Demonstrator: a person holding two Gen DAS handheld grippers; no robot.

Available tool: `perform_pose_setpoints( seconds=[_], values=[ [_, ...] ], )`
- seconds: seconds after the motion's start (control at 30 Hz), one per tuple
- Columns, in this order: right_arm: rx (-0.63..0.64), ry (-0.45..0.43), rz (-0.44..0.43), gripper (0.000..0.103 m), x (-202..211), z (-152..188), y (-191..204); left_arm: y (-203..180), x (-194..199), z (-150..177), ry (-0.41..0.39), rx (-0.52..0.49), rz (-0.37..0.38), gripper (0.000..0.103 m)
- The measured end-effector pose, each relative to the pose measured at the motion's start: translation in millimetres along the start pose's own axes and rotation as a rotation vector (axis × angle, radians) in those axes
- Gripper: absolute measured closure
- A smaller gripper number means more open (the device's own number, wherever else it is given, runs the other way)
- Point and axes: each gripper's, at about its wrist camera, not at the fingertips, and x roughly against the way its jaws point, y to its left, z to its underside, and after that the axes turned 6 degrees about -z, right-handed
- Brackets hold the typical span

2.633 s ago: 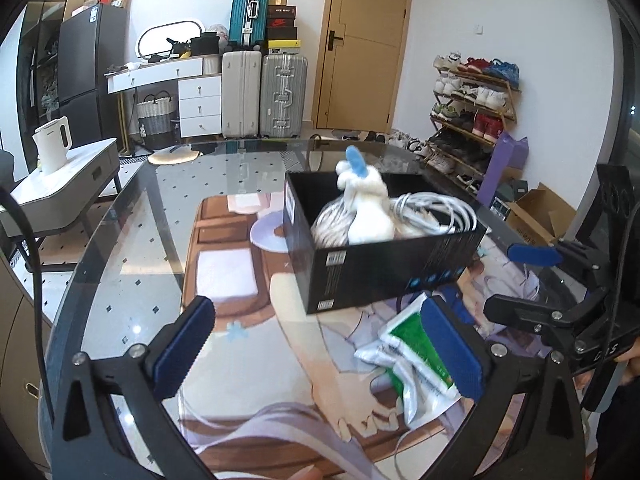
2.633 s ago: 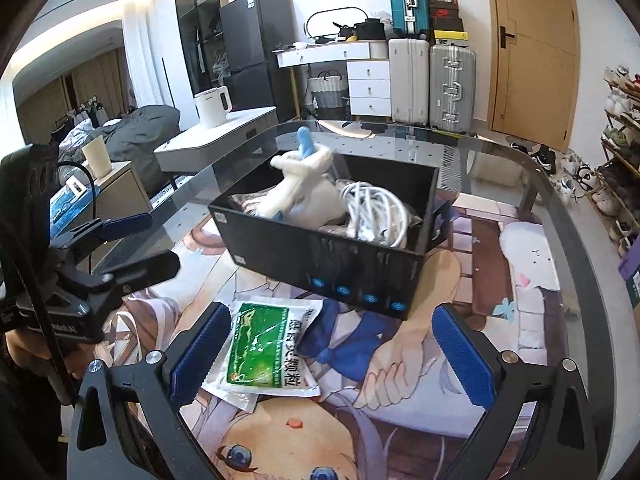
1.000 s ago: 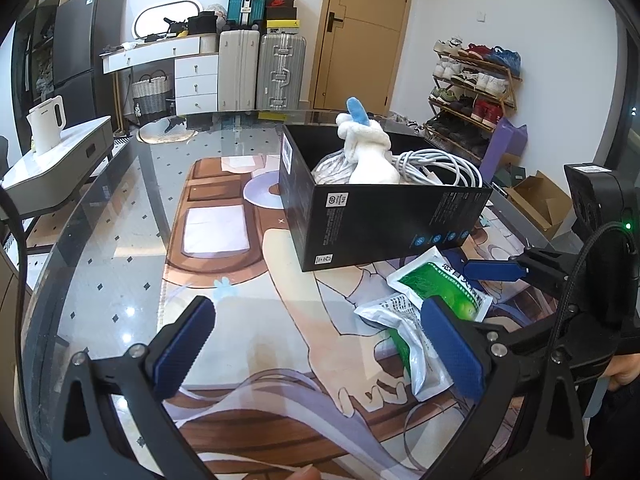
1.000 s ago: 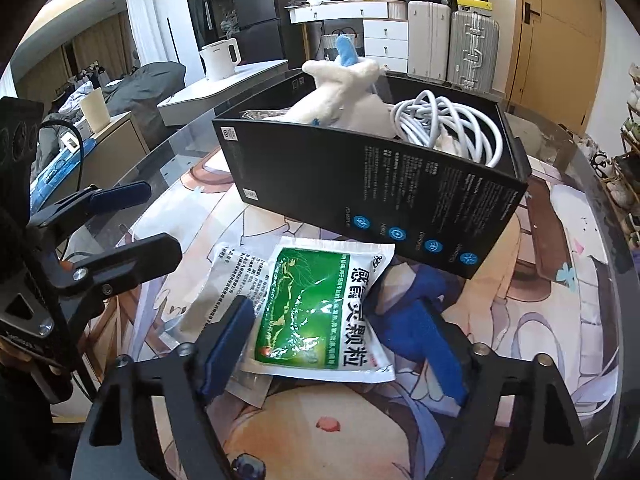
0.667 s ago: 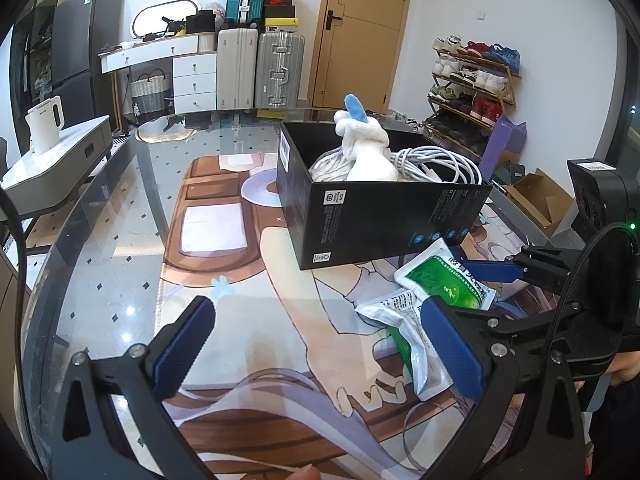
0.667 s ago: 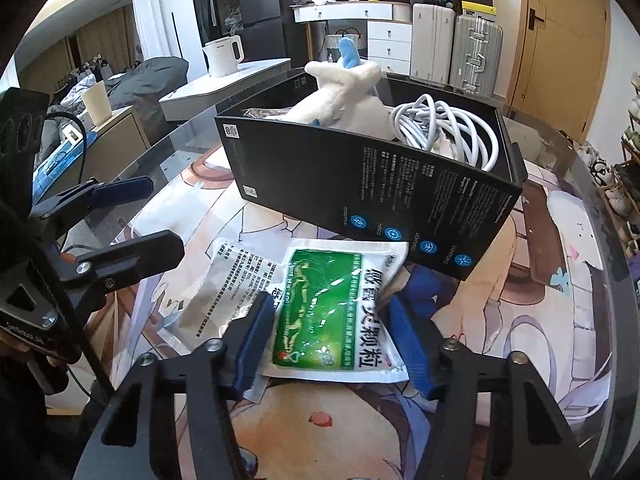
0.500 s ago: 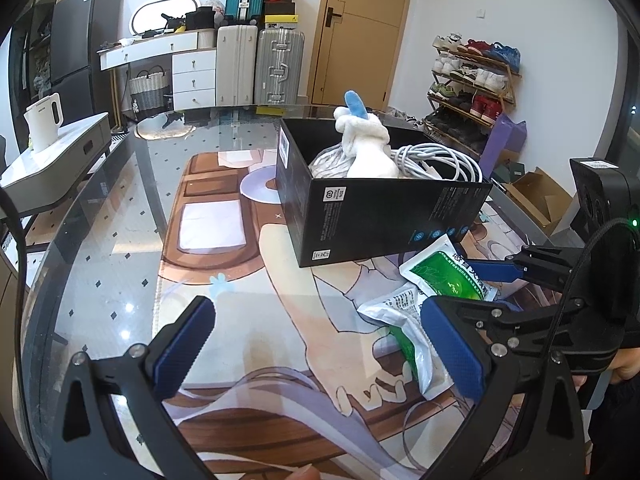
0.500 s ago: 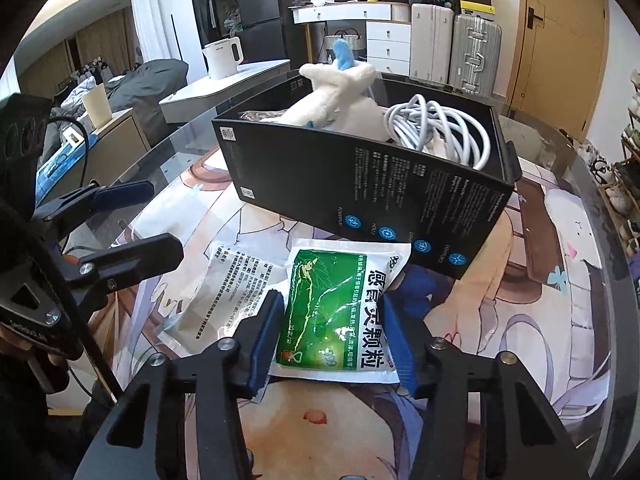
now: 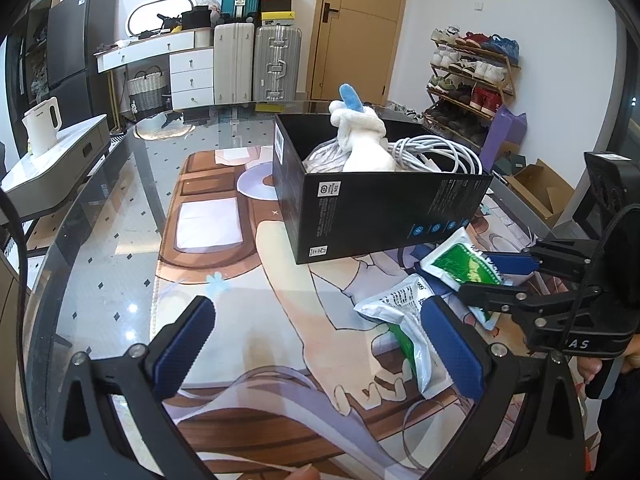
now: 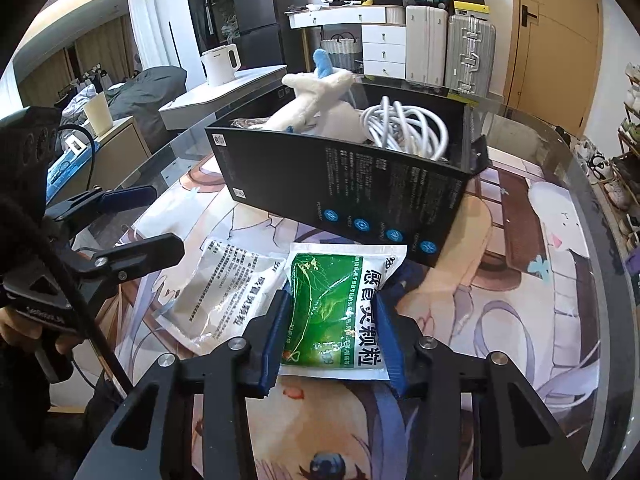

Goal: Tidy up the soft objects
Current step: 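Grasp the white medicine packet with the left tool while the right tool holds the green packet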

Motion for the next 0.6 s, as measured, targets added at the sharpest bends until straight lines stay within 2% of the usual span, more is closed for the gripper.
perform_pose_setpoints(
  seconds=[0.23,0.6],
  values=[
    [-0.02,-0.018,0.005,0.06,13.1,6.1,-9.7,-14.8,0.5,1.0,0.021,-0.053,-0.031,0.0],
    [-0.034,-0.034,0.011,0.06,23.2,8.7,-16.6,-48.6,-10.9,4.1,0.102,-0.071,0.021,0.0]
  ],
)
